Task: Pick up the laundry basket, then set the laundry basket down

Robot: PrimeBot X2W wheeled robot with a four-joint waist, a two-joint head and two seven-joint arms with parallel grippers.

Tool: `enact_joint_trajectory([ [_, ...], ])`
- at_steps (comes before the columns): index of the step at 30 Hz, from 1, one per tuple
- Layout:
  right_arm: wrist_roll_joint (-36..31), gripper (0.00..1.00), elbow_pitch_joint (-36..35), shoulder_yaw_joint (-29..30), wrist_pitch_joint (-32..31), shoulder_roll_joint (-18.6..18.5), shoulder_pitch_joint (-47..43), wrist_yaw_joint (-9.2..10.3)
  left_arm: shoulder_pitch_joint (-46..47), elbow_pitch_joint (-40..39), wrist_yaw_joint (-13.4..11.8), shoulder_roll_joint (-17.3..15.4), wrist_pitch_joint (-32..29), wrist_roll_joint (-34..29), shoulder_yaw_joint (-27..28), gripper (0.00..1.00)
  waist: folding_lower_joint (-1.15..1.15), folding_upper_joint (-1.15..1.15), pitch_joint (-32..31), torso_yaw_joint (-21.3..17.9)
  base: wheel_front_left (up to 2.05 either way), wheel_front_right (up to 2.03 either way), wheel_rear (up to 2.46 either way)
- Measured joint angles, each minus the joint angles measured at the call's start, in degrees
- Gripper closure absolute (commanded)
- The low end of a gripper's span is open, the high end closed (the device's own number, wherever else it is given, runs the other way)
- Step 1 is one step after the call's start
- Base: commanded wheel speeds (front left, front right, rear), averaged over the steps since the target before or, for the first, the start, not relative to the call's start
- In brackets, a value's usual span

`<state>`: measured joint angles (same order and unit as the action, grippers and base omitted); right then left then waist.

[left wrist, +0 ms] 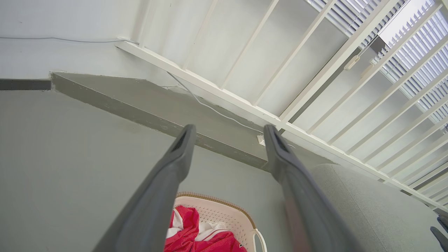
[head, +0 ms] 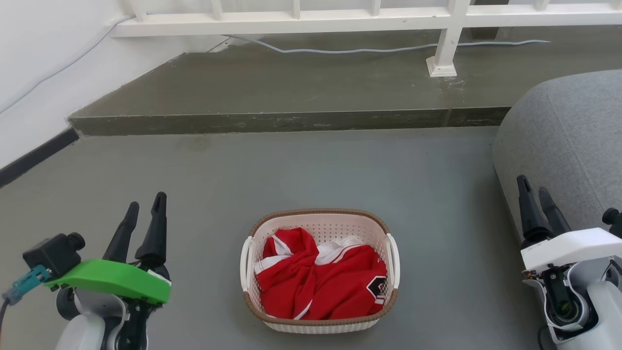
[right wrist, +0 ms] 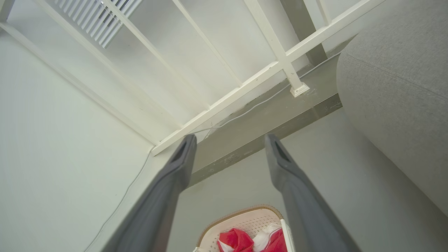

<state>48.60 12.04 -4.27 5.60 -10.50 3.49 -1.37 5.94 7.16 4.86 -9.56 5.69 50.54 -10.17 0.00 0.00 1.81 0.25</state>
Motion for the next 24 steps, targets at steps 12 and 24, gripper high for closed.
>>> enact_joint_trajectory([
  [12,-13.1,0.0,-0.3,-4.3,2.2,-2.6,0.5,2.0,0.0,-1.1,-1.4,-0.5,2.4,-9.5,-3.5,0.0,0.0,0.0,0.2,-0.2,0.0,0.0,0.0],
  [24,-22.2,0.0,-0.1,-7.3,4.5,-3.6,0.7,4.02,0.0,-0.7,-3.5,-0.3,4.6,-15.5,-5.4,0.0,0.0,0.0,0.7,0.0,0.0,0.0,0.0],
])
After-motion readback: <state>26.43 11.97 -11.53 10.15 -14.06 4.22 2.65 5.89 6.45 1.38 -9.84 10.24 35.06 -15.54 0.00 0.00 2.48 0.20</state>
